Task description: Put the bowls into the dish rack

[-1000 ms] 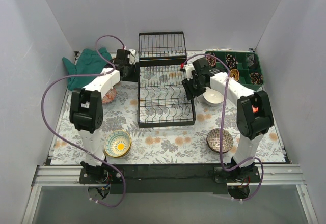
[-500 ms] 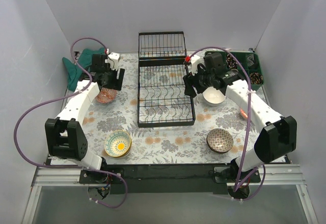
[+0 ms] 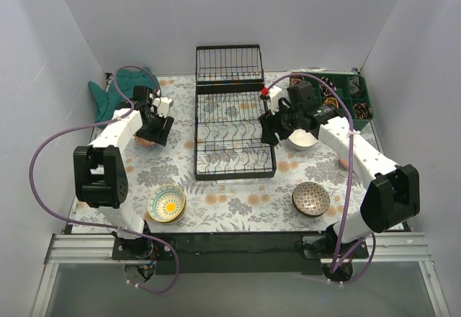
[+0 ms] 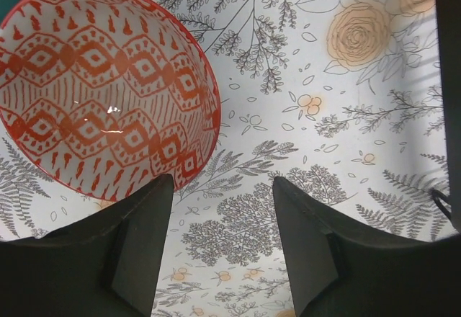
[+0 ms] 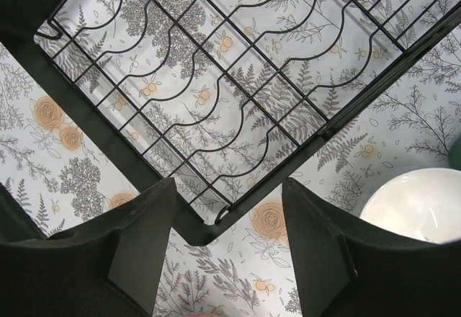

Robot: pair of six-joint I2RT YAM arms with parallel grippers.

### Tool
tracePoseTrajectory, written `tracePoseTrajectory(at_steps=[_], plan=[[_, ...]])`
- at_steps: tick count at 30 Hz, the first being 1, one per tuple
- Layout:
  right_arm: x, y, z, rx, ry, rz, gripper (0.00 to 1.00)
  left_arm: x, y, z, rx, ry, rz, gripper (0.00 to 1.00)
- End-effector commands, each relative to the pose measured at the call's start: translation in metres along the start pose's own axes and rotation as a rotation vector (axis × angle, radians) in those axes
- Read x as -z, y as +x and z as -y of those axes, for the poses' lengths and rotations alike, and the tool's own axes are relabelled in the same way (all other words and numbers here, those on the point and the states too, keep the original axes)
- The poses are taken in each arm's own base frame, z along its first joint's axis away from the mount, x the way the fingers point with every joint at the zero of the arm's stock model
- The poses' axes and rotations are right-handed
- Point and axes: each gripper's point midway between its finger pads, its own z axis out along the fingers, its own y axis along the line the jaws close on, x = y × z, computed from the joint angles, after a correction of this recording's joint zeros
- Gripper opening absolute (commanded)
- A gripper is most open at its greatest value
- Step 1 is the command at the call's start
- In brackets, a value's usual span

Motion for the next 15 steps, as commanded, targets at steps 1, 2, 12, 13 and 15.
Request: tracePoseTrajectory(at_steps=[1,2,12,13,15], plan=[[0.008,-0.015,-0.005,0.034,-0.014,0.063,0.69,-0.005,-0.006,-0.011,-0.021,-0.049,0.013,0.56],[0.007,-0.014,-0.005,0.032,-0.016,0.060,0.69,-0.007,-0.009,-0.014,-0.020,-0.062,0.018,0.55],[0.007,-0.011,-0.003,0.029,-0.005,0.059,0.67,-0.026,-0.018,-0.038,-0.079,-0.152,0.007,0.35],[0.007,-0.012,-0.002,0.033,0.000,0.062,0.67,-0.026,-0.018,-0.038,-0.084,-0.152,0.007,0.25],[0.007,-0.013,-0.001,0.034,0.004,0.061,0.67,-0.021,-0.022,-0.038,-0.091,-0.154,0.027,0.16]])
